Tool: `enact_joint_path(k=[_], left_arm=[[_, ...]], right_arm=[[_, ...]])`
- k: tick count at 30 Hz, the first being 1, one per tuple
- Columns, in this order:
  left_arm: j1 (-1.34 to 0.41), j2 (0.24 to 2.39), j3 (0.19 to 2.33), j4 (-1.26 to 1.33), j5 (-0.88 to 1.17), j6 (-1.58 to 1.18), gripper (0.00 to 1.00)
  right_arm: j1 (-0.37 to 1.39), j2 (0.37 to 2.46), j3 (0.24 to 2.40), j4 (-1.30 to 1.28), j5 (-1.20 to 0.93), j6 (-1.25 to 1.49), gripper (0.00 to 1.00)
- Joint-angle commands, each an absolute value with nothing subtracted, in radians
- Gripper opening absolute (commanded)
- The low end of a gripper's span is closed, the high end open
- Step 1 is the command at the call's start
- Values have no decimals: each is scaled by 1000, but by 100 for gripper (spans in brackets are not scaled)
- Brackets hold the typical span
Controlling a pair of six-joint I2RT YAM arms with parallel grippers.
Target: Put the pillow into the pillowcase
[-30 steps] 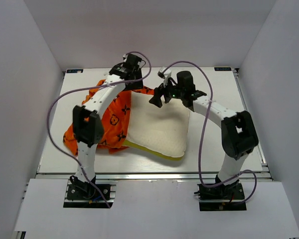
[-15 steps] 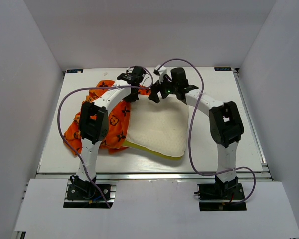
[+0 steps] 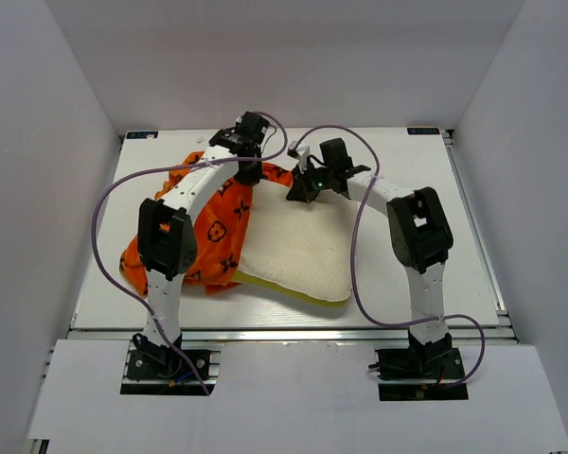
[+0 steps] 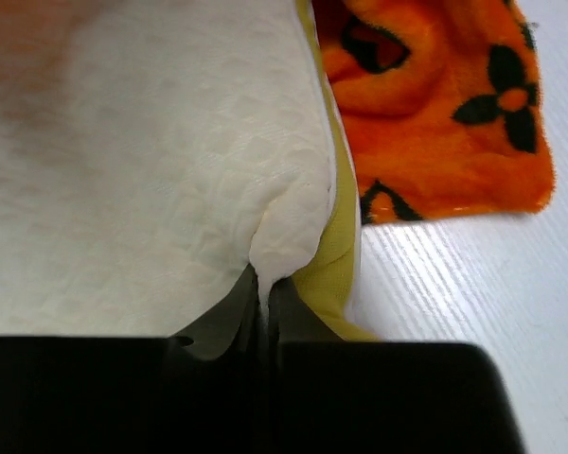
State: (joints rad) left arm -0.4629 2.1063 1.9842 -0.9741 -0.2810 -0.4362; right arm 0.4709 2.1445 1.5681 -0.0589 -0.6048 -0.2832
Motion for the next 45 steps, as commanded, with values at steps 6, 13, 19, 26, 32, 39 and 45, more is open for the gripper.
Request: enact_joint_path(k=[6, 13, 19, 26, 32, 39, 45], left_arm=[[-459, 1931, 2017, -784, 282, -564, 0], [-460, 1829, 1959, -596, 444, -707, 0], [-479, 1773, 1844, -372, 511, -867, 0], [-476, 1843, 2035, -266, 465, -971, 0], [-547, 2058, 2404, -66, 548, -1241, 0], [-658, 1832, 1726, 61, 459, -1256, 0], [-703, 1894, 1718, 46, 491, -1286, 0]], right_arm=[[465, 2004, 1692, 92, -894, 257, 0], [453, 1910, 1674, 409, -818, 624, 0], [454, 1838, 1458, 704, -779, 885, 0], [371, 1759, 1433, 965, -758, 1133, 0], [282, 1714, 1494, 919, -661, 1103, 0], [265, 1655, 1298, 833, -681, 939, 0], [264, 1654, 1163, 654, -638, 717, 0]])
